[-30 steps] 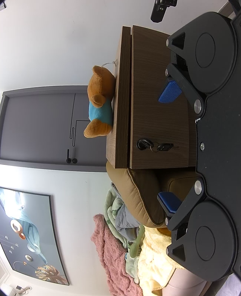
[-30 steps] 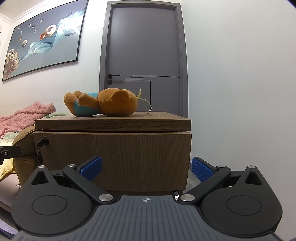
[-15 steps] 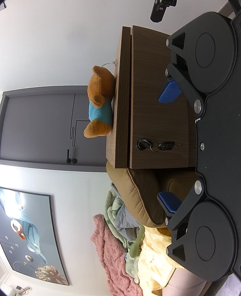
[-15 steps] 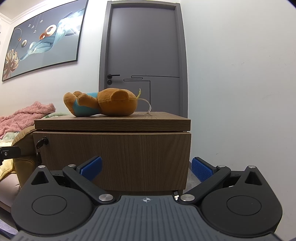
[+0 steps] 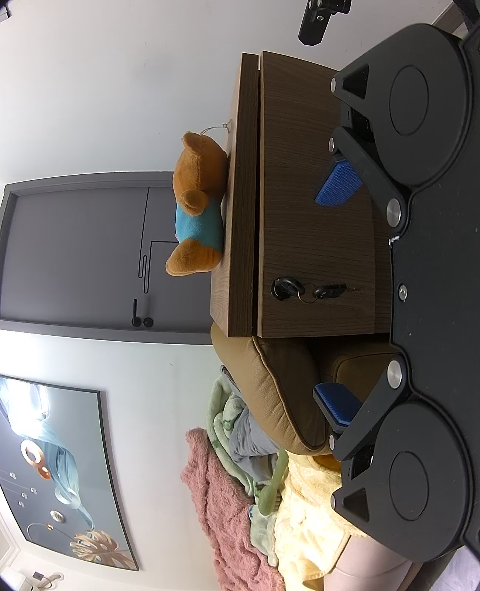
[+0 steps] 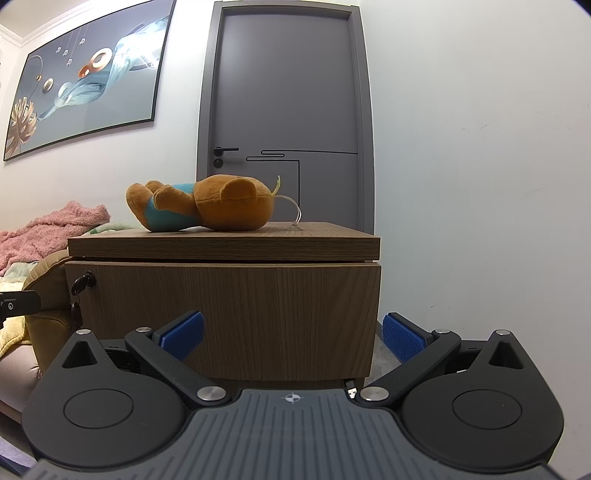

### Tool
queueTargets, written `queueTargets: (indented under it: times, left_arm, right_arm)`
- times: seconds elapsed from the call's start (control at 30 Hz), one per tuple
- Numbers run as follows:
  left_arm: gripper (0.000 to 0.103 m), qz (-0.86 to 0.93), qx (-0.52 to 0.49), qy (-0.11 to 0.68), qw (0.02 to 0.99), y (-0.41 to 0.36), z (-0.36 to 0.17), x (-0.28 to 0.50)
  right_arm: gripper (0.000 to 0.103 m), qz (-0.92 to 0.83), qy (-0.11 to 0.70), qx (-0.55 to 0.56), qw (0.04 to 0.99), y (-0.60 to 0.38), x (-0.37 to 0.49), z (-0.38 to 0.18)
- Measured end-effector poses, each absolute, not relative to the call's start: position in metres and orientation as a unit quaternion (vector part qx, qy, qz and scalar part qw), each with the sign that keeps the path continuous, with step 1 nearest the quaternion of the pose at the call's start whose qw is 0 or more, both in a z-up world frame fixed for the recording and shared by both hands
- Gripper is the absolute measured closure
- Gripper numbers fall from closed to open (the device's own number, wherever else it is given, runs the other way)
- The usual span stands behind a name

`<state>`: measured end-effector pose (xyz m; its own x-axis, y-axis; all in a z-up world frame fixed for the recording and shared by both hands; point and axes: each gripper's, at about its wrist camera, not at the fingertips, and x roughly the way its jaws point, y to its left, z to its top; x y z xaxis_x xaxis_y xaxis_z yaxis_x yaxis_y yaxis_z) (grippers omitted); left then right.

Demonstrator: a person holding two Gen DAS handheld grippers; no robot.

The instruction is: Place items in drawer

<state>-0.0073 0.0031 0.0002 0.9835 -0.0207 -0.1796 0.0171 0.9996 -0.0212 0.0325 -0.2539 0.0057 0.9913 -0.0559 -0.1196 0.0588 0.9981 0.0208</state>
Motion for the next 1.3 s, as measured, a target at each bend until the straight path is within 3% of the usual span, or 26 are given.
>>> queueTargets:
  times: [0.97, 1.3]
  left_arm:
    - [0.001, -0.034, -0.003, 0.109, 0.993, 0.002, -0.004, 0.006]
    - [0.001, -0.050, 0.006, 0.119, 0.992, 0.005, -0.006, 0.023]
  right_arm:
    - [0.000, -0.034, 0.067, 0.022, 0.997, -0.260, 0.034, 0.004]
    - [0.000, 0.020, 0.034, 0.075, 0.996, -0.282, 0.029, 0.008]
